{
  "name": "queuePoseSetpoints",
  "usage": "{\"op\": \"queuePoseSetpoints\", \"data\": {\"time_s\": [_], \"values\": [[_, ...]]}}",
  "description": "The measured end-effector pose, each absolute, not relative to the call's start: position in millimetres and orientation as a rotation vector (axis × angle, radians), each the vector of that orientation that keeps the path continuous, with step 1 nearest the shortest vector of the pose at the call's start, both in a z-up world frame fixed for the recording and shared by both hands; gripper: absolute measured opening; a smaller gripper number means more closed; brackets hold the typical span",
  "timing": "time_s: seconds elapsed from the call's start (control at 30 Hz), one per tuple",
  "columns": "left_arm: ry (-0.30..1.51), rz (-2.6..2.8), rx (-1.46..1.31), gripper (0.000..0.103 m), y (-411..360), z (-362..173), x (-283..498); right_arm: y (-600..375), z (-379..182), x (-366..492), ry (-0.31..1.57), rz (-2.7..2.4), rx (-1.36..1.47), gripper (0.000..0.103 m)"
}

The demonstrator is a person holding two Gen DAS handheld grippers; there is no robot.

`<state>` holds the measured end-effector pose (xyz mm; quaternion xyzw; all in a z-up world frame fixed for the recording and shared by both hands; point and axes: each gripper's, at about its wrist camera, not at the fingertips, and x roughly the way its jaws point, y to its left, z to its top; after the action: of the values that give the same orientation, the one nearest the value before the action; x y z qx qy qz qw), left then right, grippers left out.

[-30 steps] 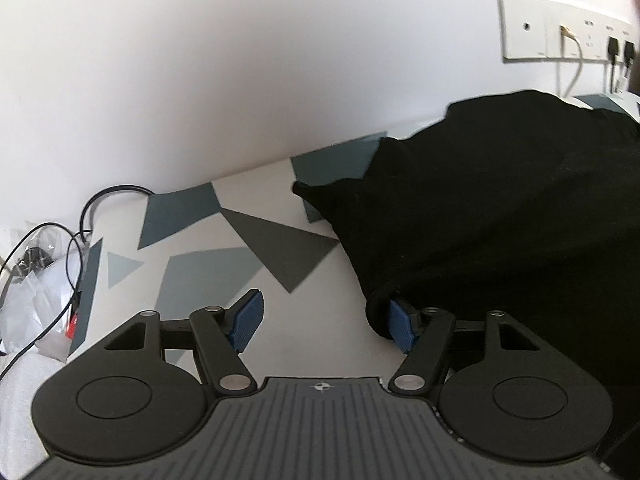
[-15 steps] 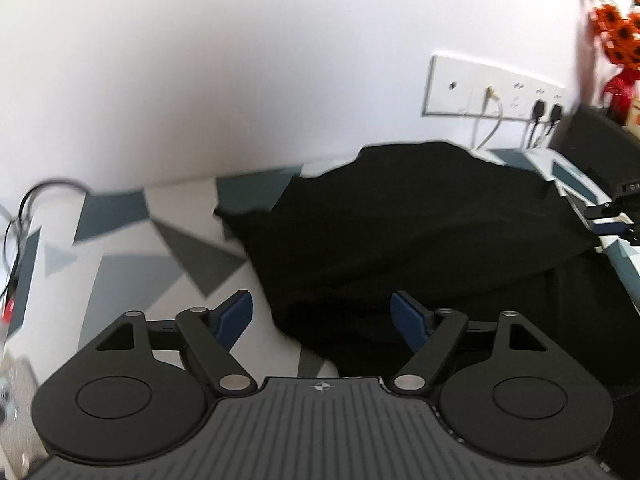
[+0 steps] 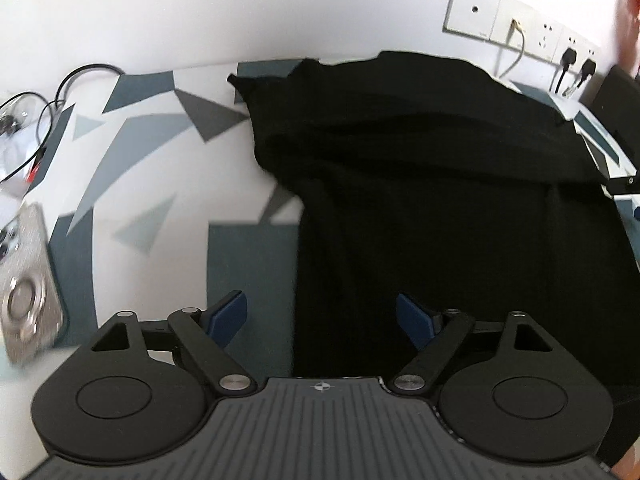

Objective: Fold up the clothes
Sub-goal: 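Pull the sweater flat with both open grippers, then close the left gripper on it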

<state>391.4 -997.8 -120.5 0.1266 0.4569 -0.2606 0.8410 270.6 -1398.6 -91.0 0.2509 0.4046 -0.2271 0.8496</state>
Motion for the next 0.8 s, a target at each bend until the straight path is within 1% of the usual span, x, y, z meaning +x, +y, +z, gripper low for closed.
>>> {"op": "queuePoseSetpoints", "data": {"time_s": [0.1,0.23,0.27,0.43,0.6,0.73,0.8], "values": [[0.990,-0.539,0.284,0.092,-999,-125,373,-1395,-91,263,0.894,-0.444,0.522,0.102],[1.039,-0.500,0.281,0.096,-999,-129,351,-1384,-91,249,0.932,-0.416,0.494,0.102],[1.052,-0.491,0.270,0.099,-998,-129,346,-1380,-91,243,0.937,-0.413,0.491,0.102],[1.072,-0.475,0.253,0.102,-991,-129,330,-1358,-95,208,0.953,-0.402,0.524,0.102],[1.036,-0.461,0.281,0.103,-978,-132,316,-1335,-105,168,1.010,-0.469,0.535,0.102],[1.035,-0.419,0.258,0.103,-975,-130,308,-1313,-110,152,1.055,-0.474,0.354,0.102],[1.048,-0.390,0.242,0.103,-974,-130,305,-1303,-112,146,1.047,-0.473,0.276,0.102]]}}
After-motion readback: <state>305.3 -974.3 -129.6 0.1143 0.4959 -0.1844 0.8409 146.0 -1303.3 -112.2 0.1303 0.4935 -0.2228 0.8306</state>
